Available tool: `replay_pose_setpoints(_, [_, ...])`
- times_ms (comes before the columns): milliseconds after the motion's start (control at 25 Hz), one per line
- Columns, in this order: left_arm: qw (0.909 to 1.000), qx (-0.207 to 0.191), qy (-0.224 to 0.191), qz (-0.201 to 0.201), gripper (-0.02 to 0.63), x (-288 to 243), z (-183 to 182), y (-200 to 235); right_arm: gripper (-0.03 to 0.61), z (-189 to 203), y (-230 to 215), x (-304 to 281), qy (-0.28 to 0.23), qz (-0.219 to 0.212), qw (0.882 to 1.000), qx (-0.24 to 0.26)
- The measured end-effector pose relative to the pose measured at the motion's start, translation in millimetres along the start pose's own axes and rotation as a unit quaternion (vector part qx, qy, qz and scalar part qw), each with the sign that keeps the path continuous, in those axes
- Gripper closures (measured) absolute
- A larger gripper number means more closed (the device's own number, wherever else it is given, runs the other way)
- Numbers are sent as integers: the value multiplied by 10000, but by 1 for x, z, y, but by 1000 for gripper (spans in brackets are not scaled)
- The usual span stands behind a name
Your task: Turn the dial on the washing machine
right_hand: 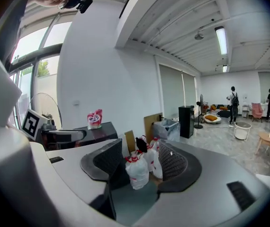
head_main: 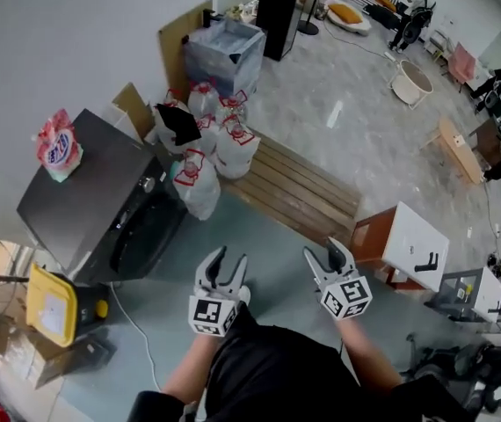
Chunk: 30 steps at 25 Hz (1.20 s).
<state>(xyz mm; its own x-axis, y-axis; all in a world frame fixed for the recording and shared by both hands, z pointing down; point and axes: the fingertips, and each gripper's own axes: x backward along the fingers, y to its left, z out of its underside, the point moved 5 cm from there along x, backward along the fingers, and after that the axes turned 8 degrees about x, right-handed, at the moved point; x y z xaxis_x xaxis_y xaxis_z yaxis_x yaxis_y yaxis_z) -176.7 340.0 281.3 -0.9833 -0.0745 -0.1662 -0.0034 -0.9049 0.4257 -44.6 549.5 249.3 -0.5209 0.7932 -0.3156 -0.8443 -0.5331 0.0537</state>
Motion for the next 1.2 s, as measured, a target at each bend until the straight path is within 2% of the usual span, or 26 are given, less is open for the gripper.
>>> replay_pose_setpoints(240, [9993,8,-195,-323,440,-14,-21,46,363,-27,-5,-73,-51,-433,9983,389])
replay_pose_setpoints(400, [9964,266,-485,-650,442,-14,-47,58,362,-45,0,-102,-132,-706,9957,585])
replay_pose_setpoints(520, [9944,26,-592,-879,440,-10,-54,63,362,-54,9,-124,-118,-996,9934,565])
replay_pose_setpoints(640, [9905,92,-698,-1181,442,1,-58,74,362,-54,23,-150,-91,-1409,9886,532])
replay_pose_setpoints(880, [9746,236,-998,-1989,440,7,-74,100,362,-63,45,-214,-157,-2254,9723,600])
replay_pose_setpoints(1200, [9464,350,-1288,-2941,442,-21,-93,142,362,-82,60,-302,-240,-3310,9402,764])
